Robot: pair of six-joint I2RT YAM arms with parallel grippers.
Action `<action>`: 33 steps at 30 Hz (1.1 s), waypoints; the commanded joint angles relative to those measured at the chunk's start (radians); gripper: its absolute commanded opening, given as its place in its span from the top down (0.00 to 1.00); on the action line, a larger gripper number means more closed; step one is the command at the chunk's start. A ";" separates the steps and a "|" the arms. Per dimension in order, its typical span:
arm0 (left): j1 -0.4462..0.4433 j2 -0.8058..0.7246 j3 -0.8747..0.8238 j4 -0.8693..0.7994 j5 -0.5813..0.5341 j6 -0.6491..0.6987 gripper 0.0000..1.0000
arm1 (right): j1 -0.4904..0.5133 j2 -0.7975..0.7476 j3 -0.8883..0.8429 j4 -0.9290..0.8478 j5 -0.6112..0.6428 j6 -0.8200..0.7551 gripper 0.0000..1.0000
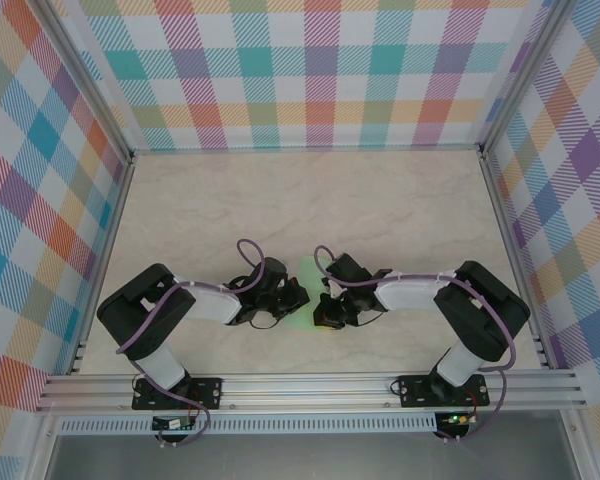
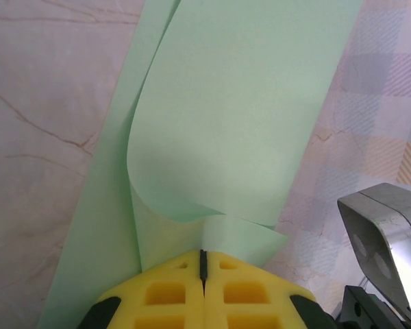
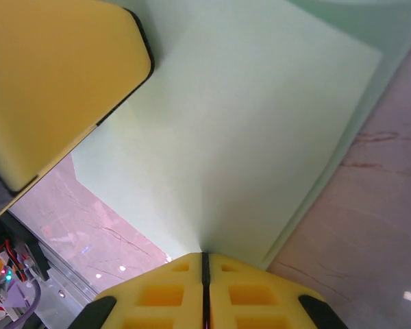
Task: Fold a paper plane with a square sheet of paper (pick it up from the middle)
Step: Fold the triangle a second time at the center of the table.
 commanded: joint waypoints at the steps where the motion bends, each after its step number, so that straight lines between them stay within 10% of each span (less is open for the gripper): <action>1: -0.015 0.005 -0.015 -0.077 0.000 0.017 1.00 | 0.006 0.039 -0.044 -0.015 0.026 0.013 0.91; 33: -0.018 0.002 -0.010 -0.093 0.003 0.023 1.00 | 0.024 0.007 -0.031 -0.004 0.010 -0.002 0.91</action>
